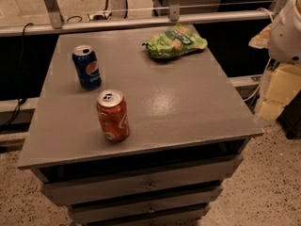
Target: Move coke can near green rice chip bag
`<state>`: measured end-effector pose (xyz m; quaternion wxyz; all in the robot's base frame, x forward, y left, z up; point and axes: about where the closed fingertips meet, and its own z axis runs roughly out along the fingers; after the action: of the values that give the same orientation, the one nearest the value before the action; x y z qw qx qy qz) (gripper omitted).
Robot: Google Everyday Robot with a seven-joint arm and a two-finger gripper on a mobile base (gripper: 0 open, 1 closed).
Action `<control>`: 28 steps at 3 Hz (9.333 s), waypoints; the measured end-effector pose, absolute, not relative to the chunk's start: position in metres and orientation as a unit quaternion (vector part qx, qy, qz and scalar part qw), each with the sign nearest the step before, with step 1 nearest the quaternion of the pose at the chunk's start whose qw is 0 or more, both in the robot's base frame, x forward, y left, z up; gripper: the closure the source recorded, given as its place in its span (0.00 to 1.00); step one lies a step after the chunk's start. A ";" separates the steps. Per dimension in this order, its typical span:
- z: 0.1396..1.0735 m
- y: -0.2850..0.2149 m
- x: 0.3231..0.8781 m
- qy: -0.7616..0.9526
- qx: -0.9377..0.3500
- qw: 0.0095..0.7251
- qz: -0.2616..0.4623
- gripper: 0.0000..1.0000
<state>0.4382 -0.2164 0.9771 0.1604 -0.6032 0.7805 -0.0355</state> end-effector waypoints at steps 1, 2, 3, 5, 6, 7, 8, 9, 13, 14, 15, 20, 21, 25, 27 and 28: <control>0.977 -0.216 0.438 0.780 -0.603 0.161 -0.036 0.00; 0.968 -0.195 0.449 0.767 -0.613 0.188 0.004 0.00; 0.943 -0.149 0.467 0.738 -0.628 0.232 0.084 0.00; 0.902 -0.043 0.482 0.656 -0.620 0.324 0.283 0.00; 0.903 0.014 0.474 0.598 -0.603 0.373 0.373 0.00; 0.901 0.043 0.464 0.574 -0.587 0.392 0.415 0.00; 0.893 0.062 0.454 0.569 -0.572 0.399 0.436 0.00; 0.880 0.070 0.449 0.576 -0.556 0.401 0.445 0.18; 0.932 0.008 0.483 0.593 -0.521 0.468 0.397 1.00; 0.948 0.003 0.490 0.588 -0.521 0.482 0.388 1.00; 0.948 0.003 0.490 0.588 -0.521 0.482 0.388 1.00; 0.909 -0.160 0.668 0.646 -0.392 0.593 0.276 1.00; 0.900 -0.171 0.703 0.663 -0.385 0.587 0.260 1.00; 0.888 -0.175 0.759 0.682 -0.348 0.603 0.226 0.12; 0.898 -0.173 0.731 0.669 -0.349 0.610 0.241 0.00; 0.925 -0.189 0.673 0.662 -0.364 0.611 0.238 0.00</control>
Offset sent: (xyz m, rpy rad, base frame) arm 0.0351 0.0717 -0.0315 0.3118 0.0202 0.1618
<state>0.6726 -0.1893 0.9249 0.6108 -0.3638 0.6618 0.2378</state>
